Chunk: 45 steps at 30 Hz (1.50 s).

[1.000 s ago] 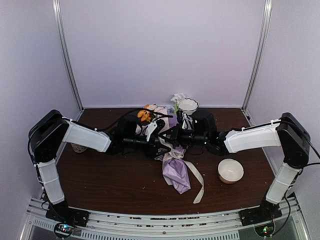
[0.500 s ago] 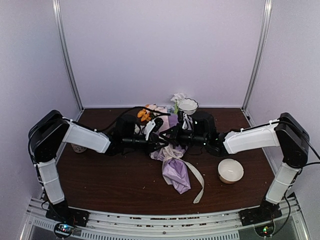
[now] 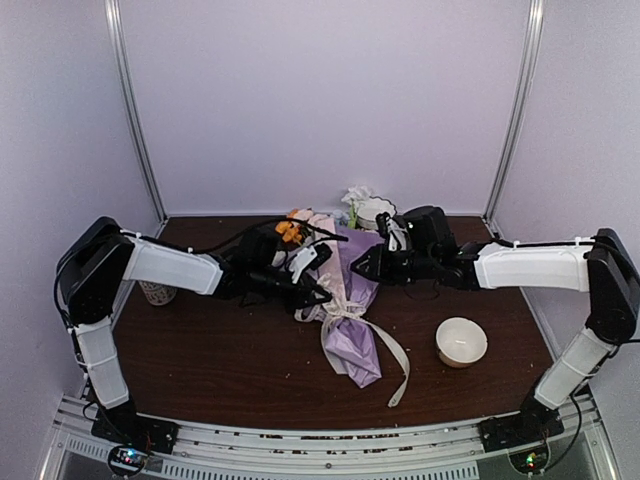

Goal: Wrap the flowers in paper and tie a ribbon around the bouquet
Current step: Cross the half-tied ribbon over the folded bouquet.

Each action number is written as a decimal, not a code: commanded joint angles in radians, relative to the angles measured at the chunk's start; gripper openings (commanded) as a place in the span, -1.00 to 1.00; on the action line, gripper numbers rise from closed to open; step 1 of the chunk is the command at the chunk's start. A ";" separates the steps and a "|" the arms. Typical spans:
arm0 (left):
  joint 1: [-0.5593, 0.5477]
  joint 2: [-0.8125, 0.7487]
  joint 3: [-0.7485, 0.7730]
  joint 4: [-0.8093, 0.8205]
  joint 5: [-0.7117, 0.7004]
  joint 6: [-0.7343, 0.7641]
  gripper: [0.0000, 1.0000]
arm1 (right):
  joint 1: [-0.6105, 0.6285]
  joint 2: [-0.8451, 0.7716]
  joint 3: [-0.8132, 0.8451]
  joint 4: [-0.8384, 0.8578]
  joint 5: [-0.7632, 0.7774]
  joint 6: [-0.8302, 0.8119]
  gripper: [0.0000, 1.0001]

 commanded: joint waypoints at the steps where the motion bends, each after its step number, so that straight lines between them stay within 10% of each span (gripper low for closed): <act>1: 0.007 -0.007 0.071 -0.225 -0.012 0.117 -1.00 | -0.033 0.048 0.057 -0.244 -0.048 -0.240 -0.52; 41: 0.007 0.055 0.181 -0.370 0.022 0.173 -1.00 | 0.017 0.285 0.216 -0.409 -0.024 -0.448 -0.39; 45: 0.007 0.061 0.188 -0.370 0.022 0.174 -1.00 | 0.022 0.291 0.214 -0.398 -0.047 -0.443 -0.61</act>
